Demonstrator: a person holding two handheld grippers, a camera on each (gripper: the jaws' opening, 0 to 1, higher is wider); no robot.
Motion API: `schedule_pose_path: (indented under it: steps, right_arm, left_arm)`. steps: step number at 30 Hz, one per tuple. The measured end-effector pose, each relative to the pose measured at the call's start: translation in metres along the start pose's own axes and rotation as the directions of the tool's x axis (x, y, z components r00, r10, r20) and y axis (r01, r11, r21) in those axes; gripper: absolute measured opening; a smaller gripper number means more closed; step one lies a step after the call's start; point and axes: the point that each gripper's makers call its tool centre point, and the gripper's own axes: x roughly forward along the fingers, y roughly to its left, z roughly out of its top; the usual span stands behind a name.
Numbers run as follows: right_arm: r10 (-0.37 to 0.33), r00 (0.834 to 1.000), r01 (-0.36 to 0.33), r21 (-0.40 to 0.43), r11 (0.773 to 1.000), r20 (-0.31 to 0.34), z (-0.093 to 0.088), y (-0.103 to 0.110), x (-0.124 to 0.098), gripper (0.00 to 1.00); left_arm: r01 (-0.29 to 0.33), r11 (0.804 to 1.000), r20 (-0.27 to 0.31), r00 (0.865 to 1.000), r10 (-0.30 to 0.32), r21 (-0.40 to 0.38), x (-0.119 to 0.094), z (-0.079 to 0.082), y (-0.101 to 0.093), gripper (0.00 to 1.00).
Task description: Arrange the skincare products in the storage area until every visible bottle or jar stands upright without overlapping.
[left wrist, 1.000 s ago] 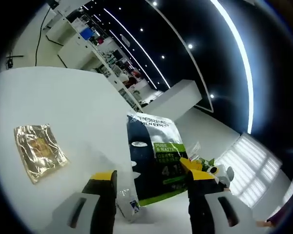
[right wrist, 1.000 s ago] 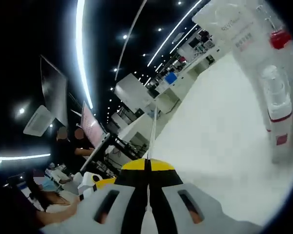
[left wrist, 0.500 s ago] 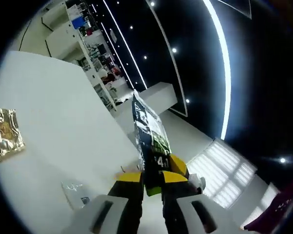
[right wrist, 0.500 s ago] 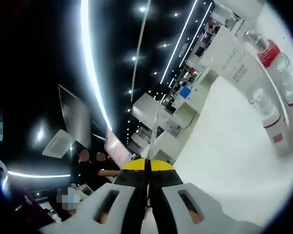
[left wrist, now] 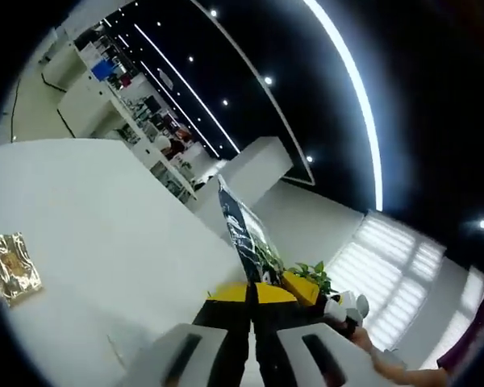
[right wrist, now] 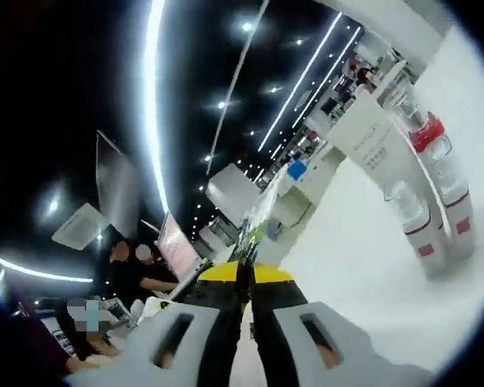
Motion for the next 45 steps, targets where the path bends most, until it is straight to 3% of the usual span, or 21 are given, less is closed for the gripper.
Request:
schedule_pose_path:
  steps: [4, 7, 9, 11, 15, 18, 21, 23, 28, 34, 45]
  right_arm:
    - [0.0, 0.999, 0.001, 0.018, 1.0, -0.037, -0.011, -0.002, 0.0, 0.07]
    - [-0.019, 0.995, 0.019, -0.003, 1.0, -0.098, -0.023, -0.008, 0.0, 0.07]
    - [-0.017, 0.994, 0.015, -0.014, 1.0, -0.112, -0.025, -0.005, 0.0, 0.03]
    - [-0.061, 0.988, 0.056, -0.043, 0.998, -0.144, -0.03, -0.013, -0.001, 0.02]
    - [-0.092, 0.981, 0.099, 0.032, 0.995, -0.173, -0.034, -0.026, -0.001, 0.0]
    - [-0.116, 0.972, 0.123, 0.018, 0.992, -0.202, -0.037, -0.039, -0.002, 0.0]
    - [-0.184, 0.95, 0.186, -0.016, 0.982, -0.253, -0.043, -0.055, -0.005, 0.0]
    - [-0.215, 0.942, 0.208, -0.055, 0.977, -0.257, -0.043, -0.062, -0.004, 0.0]
    - [-0.286, 0.924, 0.25, -0.167, 0.954, -0.253, -0.041, -0.077, -0.002, 0.0]
    - [-0.296, 0.929, 0.269, -0.146, 0.952, -0.22, -0.035, -0.086, 0.0, 0.0]
    - [-0.356, 0.91, 0.326, -0.164, 0.931, -0.212, -0.04, -0.111, 0.001, 0.0]
  left_arm:
    - [-0.022, 1.0, 0.027, 0.999, 0.022, -0.007, 0.001, 0.005, 0.004, 0.0]
    - [-0.049, 0.999, 0.042, 0.998, 0.049, -0.002, 0.0, 0.006, 0.009, 0.0]
    - [-0.066, 0.998, 0.033, 0.997, 0.066, -0.008, -0.001, 0.004, 0.016, 0.0]
    - [-0.079, 0.997, 0.029, 0.996, 0.079, -0.026, -0.001, -0.001, 0.022, 0.0]
    - [-0.101, 0.994, 0.003, 0.995, 0.101, -0.037, 0.002, -0.011, 0.029, 0.0]
    - [-0.092, 0.996, -0.024, 0.995, 0.092, -0.014, 0.005, -0.019, 0.031, 0.0]
    - [-0.073, 0.996, -0.068, 0.995, 0.076, 0.048, 0.01, -0.029, 0.03, 0.0]
    - [-0.086, 0.994, -0.085, 0.992, 0.092, 0.072, 0.015, -0.034, 0.033, 0.0]
    - [-0.149, 0.988, -0.117, 0.981, 0.152, 0.034, 0.026, -0.041, 0.052, 0.0]
    - [-0.171, 0.985, -0.145, 0.974, 0.172, 0.016, 0.038, -0.041, 0.064, 0.0]
    - [-0.194, 0.981, -0.196, 0.962, 0.191, 0.001, 0.053, -0.052, 0.081, 0.0]
